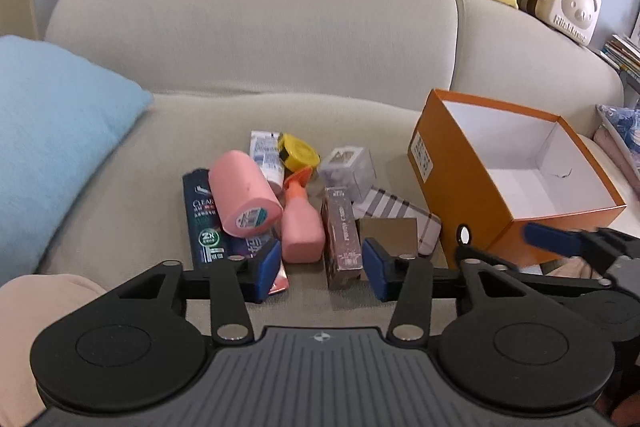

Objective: Organize rigid objects
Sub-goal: 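Move both tools toward the pile of items beside the orange box, then grasp the pink cylindrical bottle with left tool while right tool grasps pink pump bottle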

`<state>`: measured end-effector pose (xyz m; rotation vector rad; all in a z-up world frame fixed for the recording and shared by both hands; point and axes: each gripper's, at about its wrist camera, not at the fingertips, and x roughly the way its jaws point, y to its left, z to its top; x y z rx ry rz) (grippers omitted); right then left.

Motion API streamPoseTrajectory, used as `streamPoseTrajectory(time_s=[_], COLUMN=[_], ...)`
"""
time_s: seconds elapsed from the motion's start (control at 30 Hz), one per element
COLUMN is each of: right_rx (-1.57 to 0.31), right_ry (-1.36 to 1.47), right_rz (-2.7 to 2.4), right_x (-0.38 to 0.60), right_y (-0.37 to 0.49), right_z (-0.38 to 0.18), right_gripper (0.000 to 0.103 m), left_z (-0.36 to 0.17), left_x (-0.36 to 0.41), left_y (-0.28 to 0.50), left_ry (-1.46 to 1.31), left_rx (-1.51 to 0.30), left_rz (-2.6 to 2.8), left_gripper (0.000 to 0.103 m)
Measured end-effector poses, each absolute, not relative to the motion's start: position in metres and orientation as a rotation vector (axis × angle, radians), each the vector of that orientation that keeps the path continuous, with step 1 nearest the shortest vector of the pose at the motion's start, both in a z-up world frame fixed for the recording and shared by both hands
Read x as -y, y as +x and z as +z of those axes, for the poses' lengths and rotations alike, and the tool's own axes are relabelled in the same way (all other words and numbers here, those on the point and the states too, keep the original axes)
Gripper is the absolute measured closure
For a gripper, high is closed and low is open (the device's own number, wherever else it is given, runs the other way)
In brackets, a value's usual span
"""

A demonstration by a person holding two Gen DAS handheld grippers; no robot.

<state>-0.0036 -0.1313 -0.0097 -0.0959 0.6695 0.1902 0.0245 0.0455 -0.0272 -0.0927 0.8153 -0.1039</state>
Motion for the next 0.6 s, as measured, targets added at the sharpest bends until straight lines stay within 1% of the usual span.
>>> streamPoseTrajectory(time_s=[0.07,0.1,0.17,0.23,0.33,0.43,0.47,0.5,0.57,0.6], right_rx=[-0.695,-0.705,-0.726,-0.748,-0.784,-0.808,-0.811,-0.813,-0.827,-0.840], right_ry=[-0.089,-0.086,-0.090,-0.087,-0.070,-0.061,-0.056,-0.053,-0.044,-0.038], right_rz=[0.223,0.235,0.257,0.281,0.306,0.356,0.374,0.387,0.417,0.427], right_x=[0.125,0.124,0.117,0.112,0.105,0.093,0.089,0.085,0.074,0.070], right_y=[0.003,0.007,0.015,0.025,0.040,0.058,0.064,0.070,0.086,0.096], right_z=[-0.014,-0.016,-0.020,-0.024,-0.028,-0.029,-0.027,-0.026,-0.023,-0.023], right_gripper=[0.040,0.042,0.052,0.056,0.057,0.063,0.063,0.064,0.068,0.068], left_z=[-0.031,-0.032,-0.036,-0.039,-0.042,-0.043,-0.043,-0.043,-0.043,-0.044], left_x=[-0.047,-0.048,-0.051,-0.054,-0.060,-0.071,-0.076,-0.079,-0.090,-0.098], left_y=[0.031,0.033,0.040,0.046,0.058,0.074,0.079,0.084,0.097,0.105], left_ry=[-0.094,-0.099,-0.111,-0.117,-0.122,-0.148,-0.152,-0.158,-0.185,-0.207], left_rx=[-0.832,-0.840,-0.857,-0.867,-0.874,-0.884,-0.883,-0.881,-0.885,-0.895], left_rz=[-0.109,-0.111,-0.117,-0.108,-0.080,-0.053,-0.036,-0.019,0.024,0.032], left_gripper=[0.056,0.058,0.060,0.060,0.060,0.059,0.057,0.051,0.044,0.043])
